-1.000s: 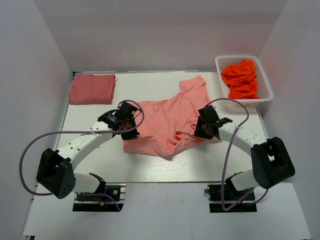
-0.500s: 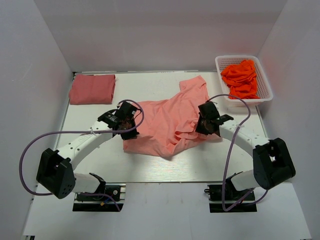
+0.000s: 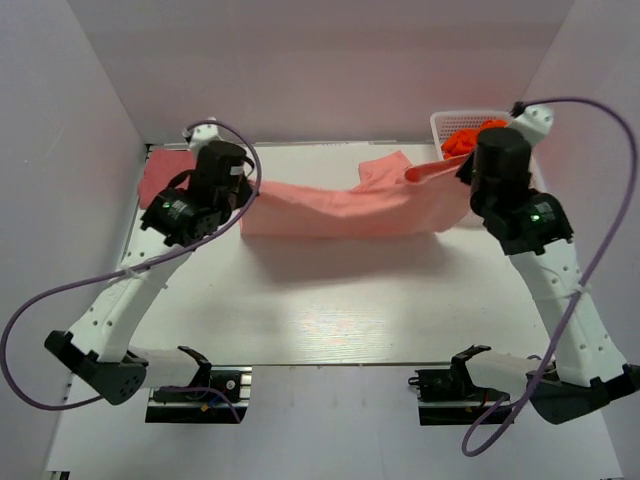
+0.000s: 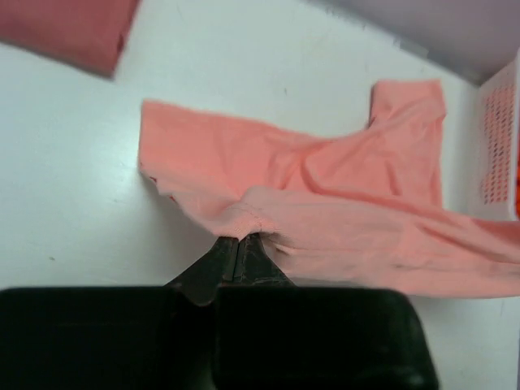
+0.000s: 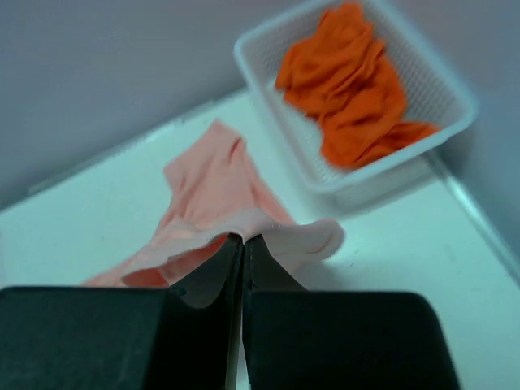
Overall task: Fold and stack the t-shirts
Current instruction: Flatten out the tshirt
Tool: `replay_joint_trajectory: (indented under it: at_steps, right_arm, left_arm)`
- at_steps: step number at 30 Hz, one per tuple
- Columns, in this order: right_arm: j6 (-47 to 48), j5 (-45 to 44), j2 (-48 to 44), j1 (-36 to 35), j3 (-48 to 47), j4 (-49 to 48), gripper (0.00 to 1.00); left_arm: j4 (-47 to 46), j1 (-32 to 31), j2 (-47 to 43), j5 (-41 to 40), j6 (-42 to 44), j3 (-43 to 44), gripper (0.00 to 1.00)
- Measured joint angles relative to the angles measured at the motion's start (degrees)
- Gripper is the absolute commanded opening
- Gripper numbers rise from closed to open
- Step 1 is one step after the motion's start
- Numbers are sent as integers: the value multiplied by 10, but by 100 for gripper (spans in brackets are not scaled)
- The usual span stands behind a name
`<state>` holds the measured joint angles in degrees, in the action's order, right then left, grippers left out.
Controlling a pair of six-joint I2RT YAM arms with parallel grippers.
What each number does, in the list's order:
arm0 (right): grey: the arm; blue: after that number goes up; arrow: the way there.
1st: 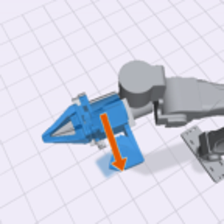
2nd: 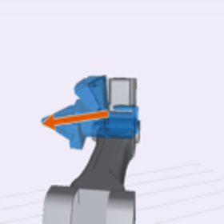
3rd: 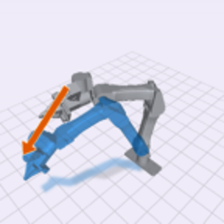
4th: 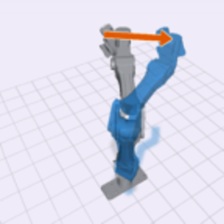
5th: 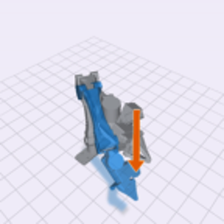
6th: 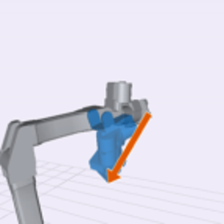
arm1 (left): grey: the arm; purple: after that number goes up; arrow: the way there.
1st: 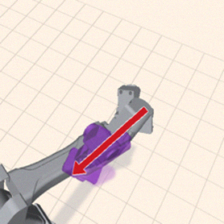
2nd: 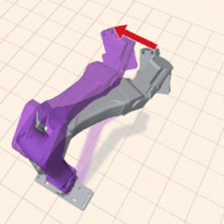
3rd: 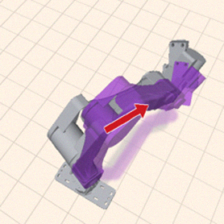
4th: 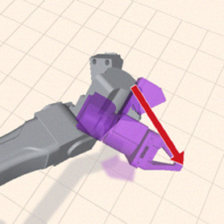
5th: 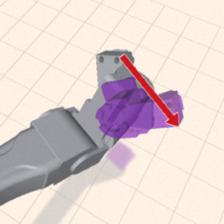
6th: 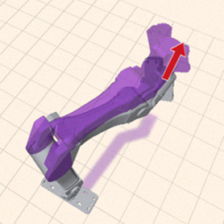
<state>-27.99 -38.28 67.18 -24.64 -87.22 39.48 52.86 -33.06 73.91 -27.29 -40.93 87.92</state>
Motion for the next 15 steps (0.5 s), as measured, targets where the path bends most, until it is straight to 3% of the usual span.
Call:
replay_joint_trajectory:
  at_steps: [5, 15]
  right_arm:
    - [87, -91, -4, 6, -128, -10, 0]
    - [337, -144, -74, 3, -222, -217, 0]
  left_arm:
    - [10, 0, -37, -63, 31, 92, 0]
    - [-49, -5, -136, -80, 117, 207, 0]
